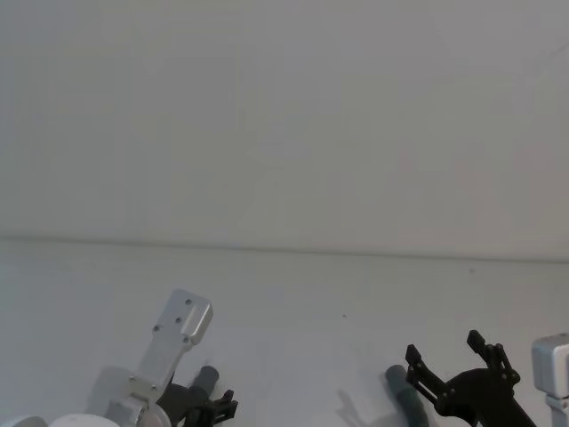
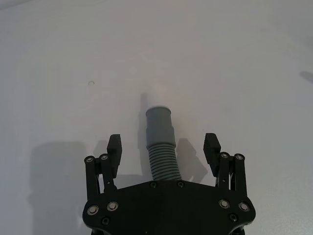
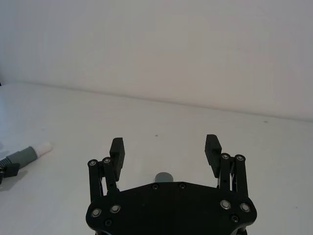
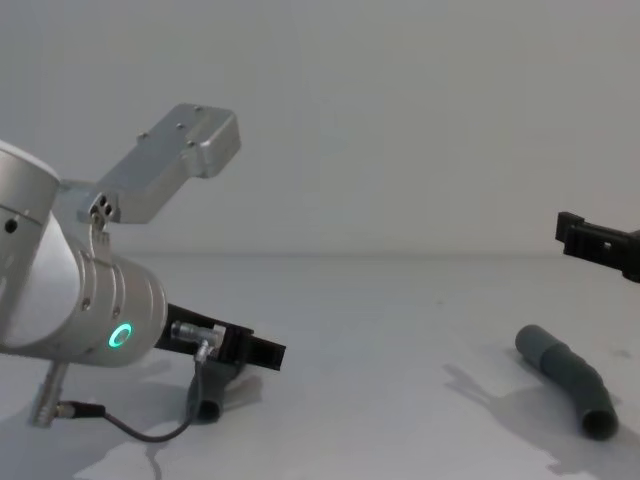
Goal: Use both hands to pick up one end of the pipe from the table, align the ends, and insert them.
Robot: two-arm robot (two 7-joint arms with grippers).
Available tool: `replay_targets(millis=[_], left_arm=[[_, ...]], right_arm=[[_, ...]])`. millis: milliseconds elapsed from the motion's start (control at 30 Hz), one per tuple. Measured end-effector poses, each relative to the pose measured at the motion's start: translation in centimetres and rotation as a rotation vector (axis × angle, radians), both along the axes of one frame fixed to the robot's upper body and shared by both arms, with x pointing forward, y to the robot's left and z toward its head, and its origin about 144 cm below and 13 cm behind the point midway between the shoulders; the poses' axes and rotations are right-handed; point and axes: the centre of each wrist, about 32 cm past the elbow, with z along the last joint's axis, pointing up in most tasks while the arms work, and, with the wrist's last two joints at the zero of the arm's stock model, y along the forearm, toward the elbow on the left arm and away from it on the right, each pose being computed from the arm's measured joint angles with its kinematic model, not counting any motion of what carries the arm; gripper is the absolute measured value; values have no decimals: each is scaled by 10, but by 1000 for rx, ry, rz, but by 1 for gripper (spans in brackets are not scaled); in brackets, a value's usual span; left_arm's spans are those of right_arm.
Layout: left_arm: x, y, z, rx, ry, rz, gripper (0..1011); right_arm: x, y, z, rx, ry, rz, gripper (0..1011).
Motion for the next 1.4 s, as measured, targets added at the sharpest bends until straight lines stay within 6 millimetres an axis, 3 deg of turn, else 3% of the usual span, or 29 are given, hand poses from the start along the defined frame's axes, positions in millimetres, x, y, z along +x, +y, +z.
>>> replay_targets(millis=[1400], left_arm=[[4, 0, -8, -36, -18, 69, 1001]], right_arm=[[0, 0, 0, 0, 0, 0, 1001]])
